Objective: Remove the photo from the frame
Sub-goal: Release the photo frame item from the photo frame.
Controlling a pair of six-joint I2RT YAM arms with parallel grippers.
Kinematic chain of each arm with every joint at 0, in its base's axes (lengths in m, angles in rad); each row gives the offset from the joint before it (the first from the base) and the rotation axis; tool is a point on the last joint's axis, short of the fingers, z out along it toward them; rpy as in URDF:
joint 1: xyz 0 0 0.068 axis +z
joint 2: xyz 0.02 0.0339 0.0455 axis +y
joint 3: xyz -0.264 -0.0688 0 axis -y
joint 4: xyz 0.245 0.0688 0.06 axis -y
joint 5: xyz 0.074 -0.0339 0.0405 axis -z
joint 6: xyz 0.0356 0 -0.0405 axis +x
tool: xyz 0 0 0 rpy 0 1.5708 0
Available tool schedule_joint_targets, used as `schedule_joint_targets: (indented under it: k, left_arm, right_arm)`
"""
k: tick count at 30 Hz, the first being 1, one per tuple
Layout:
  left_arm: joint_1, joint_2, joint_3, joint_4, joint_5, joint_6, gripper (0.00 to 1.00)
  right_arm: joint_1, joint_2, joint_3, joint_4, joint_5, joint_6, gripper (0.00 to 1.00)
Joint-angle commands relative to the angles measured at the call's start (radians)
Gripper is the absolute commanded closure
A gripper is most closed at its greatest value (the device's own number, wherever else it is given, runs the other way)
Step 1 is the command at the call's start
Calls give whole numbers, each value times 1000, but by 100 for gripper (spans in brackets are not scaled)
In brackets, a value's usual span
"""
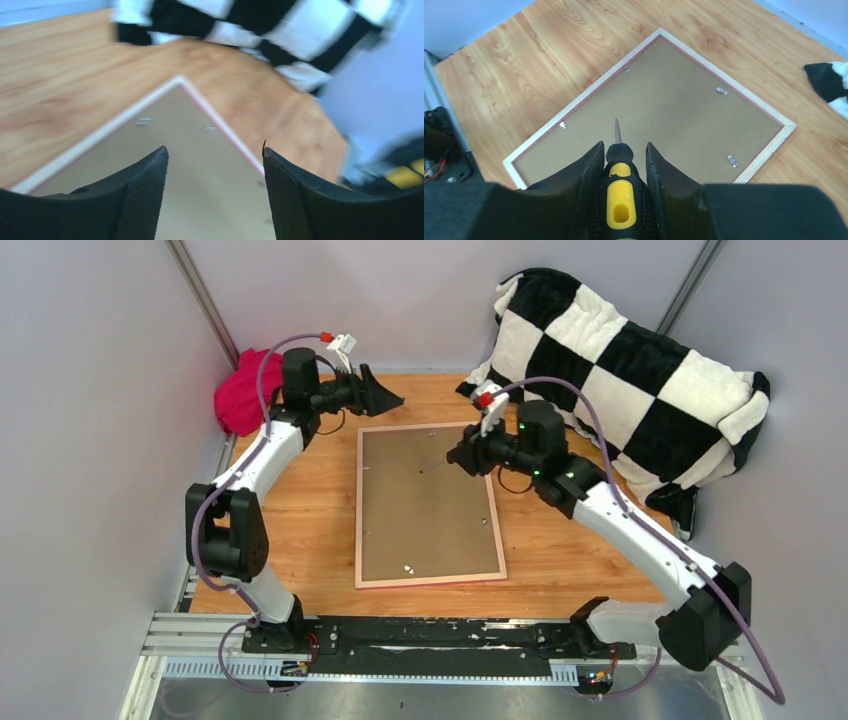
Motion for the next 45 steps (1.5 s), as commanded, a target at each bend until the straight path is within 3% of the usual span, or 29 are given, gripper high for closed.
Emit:
schedule_joint_targets:
  k: [1, 5, 14, 24, 30, 37, 45]
  left_arm:
    - [39, 101, 112, -319, -318, 235, 30]
    - [62, 173, 135, -438, -487, 345, 30]
    - [71, 266, 124, -446, -627, 410, 30]
    - [78, 366, 167, -485, -669, 428, 30]
    - [107, 412, 186, -507, -652, 425, 31]
    - [121, 439, 172, -489, -578, 407, 35]
    - [123, 467, 174, -478, -533, 392, 37]
  right_arm:
    - [142, 113, 157, -96, 348, -54, 100]
    - [230, 263, 320, -184, 485, 19, 100]
    - [316, 553, 600, -322, 506, 175, 100]
    - [314, 706, 745, -398, 364, 279, 100]
    - [241, 823, 856, -413, 210, 390, 100]
    - [240, 917, 959, -419, 294, 264, 100]
    - [324, 877, 894, -331, 373, -191, 100]
